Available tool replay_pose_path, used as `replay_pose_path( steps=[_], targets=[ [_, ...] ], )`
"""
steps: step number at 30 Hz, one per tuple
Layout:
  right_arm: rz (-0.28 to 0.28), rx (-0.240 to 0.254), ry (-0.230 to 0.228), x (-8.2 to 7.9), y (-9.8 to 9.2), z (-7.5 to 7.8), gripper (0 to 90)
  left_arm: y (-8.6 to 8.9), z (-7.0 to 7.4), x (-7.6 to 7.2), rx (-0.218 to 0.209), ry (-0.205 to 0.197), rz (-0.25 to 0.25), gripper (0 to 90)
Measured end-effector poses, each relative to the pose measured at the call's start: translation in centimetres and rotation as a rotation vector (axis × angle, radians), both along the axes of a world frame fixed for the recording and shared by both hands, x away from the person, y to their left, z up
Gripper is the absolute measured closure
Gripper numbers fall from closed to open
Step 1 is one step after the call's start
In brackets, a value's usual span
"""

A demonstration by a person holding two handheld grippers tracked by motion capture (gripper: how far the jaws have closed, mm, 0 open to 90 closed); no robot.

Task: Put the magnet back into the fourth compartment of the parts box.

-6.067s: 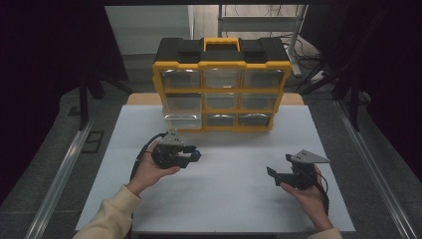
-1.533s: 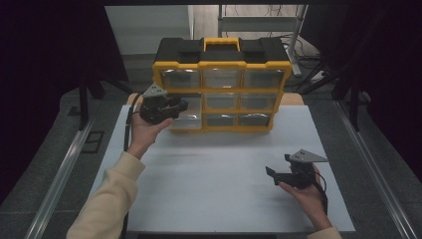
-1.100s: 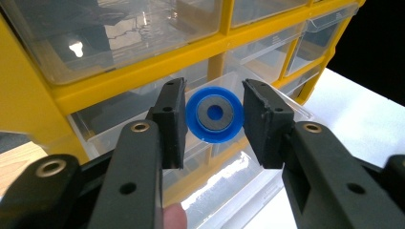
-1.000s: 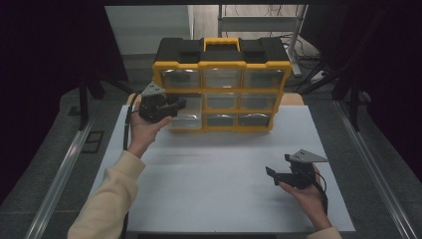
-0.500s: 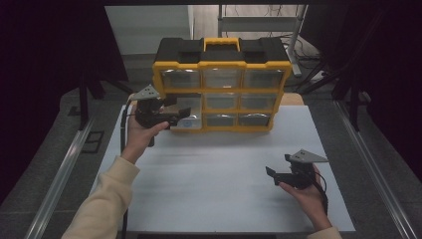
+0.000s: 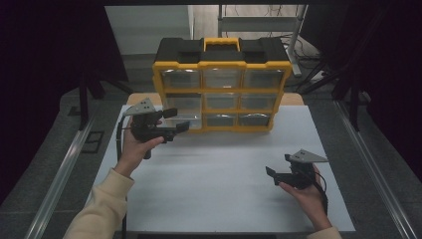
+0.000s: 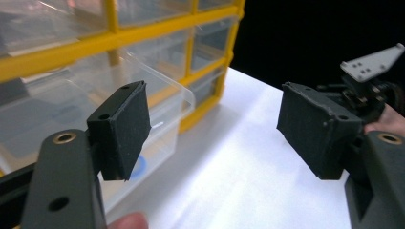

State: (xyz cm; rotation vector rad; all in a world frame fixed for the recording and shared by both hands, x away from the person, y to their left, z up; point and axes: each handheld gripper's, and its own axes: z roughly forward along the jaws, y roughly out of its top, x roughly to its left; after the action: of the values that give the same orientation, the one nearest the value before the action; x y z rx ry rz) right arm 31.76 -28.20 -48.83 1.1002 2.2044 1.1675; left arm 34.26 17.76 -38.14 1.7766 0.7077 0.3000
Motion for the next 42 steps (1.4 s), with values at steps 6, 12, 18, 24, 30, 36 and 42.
replay_pose_path(
  steps=[6,12,18,24,30,36,42],
  targets=[
    [0.0,0.001,-0.003,0.0,0.0,0.0,11.7,-0.2,-0.7,-0.9,0.009,0.004,-0.021,27.1],
    [0.0,0.001,-0.001,0.0,0.0,0.0,11.7,-0.2,-1.4,-1.4,0.026,0.013,-0.019,27.1],
    [0.002,0.004,-0.003,0.0,0.0,0.0,11.7,-0.1,-2.3,-1.5,0.044,0.034,-0.003,27.4],
    [0.006,0.004,-0.003,0.0,0.0,0.0,11.7,-0.4,-2.9,-1.6,0.071,0.052,0.013,27.6],
    [0.003,0.003,-0.004,-0.1,0.0,0.0,11.7,-1.1,-3.6,-1.6,0.117,0.063,0.031,27.7],
    [0.002,0.004,-0.006,0.0,0.0,0.1,11.7,-1.0,-4.0,-1.4,0.125,0.079,0.05,29.7],
    [0.002,0.006,-0.006,-0.1,0.0,0.1,11.7,-0.9,-4.1,-1.6,0.13,0.08,0.059,30.9]
  ],
)
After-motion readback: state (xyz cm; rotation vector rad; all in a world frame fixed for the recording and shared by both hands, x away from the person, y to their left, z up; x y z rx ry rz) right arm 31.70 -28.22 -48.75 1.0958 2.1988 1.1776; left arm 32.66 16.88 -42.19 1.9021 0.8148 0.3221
